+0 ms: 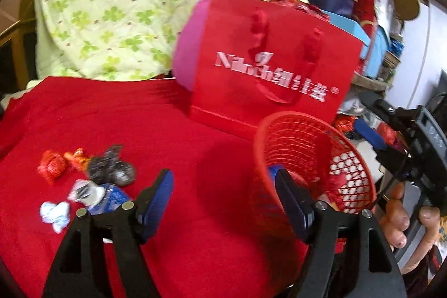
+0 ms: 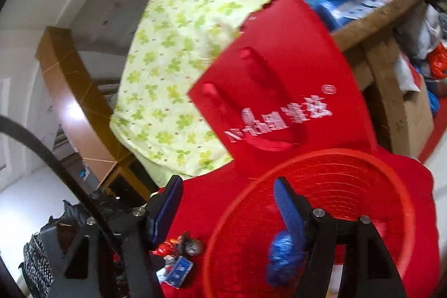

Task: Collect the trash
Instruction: 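Carry the box and ribbon over the red mesh basket and release both, then move both open grippers back over the remaining trash on the blanket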

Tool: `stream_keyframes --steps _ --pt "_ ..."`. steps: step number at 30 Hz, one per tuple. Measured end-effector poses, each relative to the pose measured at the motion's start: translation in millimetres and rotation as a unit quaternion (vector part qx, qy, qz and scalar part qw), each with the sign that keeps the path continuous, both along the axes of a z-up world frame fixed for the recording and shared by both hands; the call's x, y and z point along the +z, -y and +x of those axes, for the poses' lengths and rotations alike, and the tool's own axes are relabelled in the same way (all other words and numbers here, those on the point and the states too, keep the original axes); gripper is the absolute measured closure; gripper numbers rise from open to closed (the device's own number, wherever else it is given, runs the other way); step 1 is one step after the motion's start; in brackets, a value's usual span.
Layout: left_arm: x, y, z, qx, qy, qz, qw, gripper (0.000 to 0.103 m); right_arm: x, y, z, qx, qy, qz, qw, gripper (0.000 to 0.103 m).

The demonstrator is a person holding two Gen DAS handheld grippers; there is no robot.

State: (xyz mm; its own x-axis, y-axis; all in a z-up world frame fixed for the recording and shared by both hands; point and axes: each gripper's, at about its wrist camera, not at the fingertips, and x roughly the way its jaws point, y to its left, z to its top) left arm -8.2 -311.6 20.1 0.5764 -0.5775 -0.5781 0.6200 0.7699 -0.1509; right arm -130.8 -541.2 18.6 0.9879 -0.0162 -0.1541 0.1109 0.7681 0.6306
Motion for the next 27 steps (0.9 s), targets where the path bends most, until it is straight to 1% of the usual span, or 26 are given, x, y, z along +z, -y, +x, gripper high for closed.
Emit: stream_keyframes --steps 3,8,12,17,22,27 --pt "1 -20 7 0.027 0.0 -0.004 0.9996 0.027 9 -20 11 0.019 0.012 -0.022 1.0 0.032" --pt "4 -48 13 0.063 0.019 0.004 0.9978 0.027 20 -58 24 0.048 0.027 -0.071 0.996 0.032" --pt "3 -72 19 0.088 0.024 0.008 0.9958 0.027 27 -93 35 0.086 0.046 -0.106 0.99 0.032" --pt "1 -106 28 0.124 0.029 0.011 0.9918 0.026 30 -131 48 0.129 0.06 -0.138 0.98 0.032" --pt "-1 -140 36 0.16 0.033 0.013 0.9865 0.026 27 -166 63 0.161 0.053 -0.165 0.972 0.032" --pt "-5 -168 42 0.19 0.039 0.02 0.9807 0.026 19 -191 82 0.187 0.033 -0.173 0.966 0.032"
